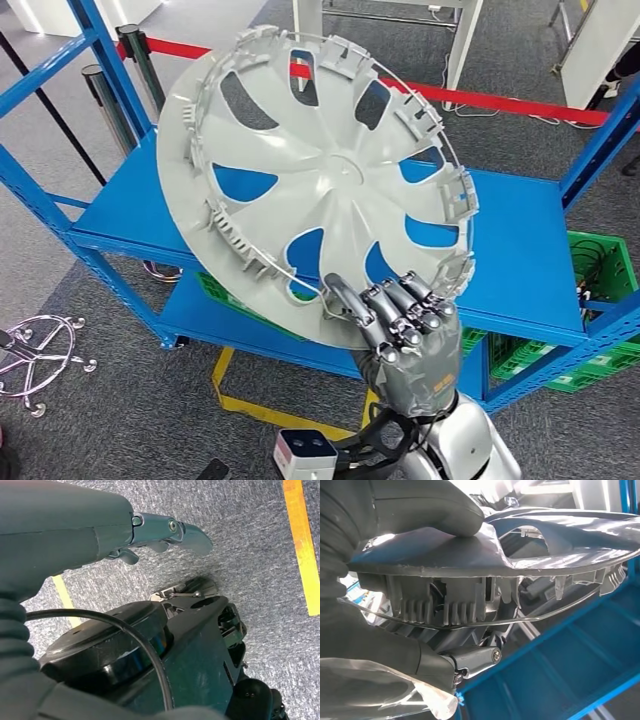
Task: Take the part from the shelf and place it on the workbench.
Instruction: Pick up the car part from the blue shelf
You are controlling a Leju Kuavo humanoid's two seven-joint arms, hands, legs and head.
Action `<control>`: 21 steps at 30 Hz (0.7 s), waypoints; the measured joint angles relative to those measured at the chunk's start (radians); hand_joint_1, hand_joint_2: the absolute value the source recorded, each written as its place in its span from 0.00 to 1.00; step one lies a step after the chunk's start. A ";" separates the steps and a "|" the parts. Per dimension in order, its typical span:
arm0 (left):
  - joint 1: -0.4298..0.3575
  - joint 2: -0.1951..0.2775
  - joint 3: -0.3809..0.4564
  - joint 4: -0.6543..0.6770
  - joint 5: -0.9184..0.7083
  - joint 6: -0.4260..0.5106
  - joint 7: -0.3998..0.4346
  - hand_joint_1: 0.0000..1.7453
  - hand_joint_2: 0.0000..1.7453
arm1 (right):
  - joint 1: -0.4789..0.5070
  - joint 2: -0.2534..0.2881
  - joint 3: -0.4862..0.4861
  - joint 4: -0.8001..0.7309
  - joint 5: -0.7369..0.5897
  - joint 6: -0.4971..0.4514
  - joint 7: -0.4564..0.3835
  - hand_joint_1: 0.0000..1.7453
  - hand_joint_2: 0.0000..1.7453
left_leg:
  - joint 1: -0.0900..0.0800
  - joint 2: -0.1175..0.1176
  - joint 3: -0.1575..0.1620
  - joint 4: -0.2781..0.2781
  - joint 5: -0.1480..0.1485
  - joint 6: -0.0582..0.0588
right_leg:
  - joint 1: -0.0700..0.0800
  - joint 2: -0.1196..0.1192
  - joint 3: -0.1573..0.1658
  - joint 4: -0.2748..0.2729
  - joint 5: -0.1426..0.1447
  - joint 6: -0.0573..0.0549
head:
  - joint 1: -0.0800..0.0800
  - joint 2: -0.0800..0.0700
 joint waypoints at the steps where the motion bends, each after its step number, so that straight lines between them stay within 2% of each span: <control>1: 0.000 0.000 0.000 0.000 0.000 0.000 0.000 0.00 1.00 | 0.002 0.000 0.000 -0.006 0.000 0.000 0.000 1.00 1.00 | 0.000 0.000 0.000 0.000 0.000 0.000 | 0.000 0.000 0.000 0.000 0.000 0.000 | 0.000 0.000; 14: -0.003 -0.003 0.000 0.000 -0.015 0.006 0.012 0.00 1.00 | 0.020 0.000 -0.004 -0.034 0.000 0.000 -0.040 1.00 1.00 | 0.000 0.000 0.000 0.000 0.000 0.000 | 0.000 0.000 0.000 0.000 0.000 0.000 | 0.000 0.000; 17: -0.005 -0.003 -0.001 0.000 -0.024 0.006 0.014 0.00 1.00 | 0.020 0.000 -0.009 -0.034 0.000 0.001 -0.085 1.00 1.00 | 0.000 0.000 0.000 0.000 0.000 0.000 | 0.000 0.000 0.000 0.000 0.000 0.000 | 0.000 0.000; 21: -0.007 -0.003 -0.003 0.000 -0.036 0.003 0.019 0.00 1.00 | 0.020 0.000 -0.045 -0.034 0.000 0.001 -0.207 1.00 1.00 | 0.000 0.000 0.000 0.000 0.000 0.000 | 0.000 0.000 0.000 0.000 0.000 0.000 | 0.000 0.000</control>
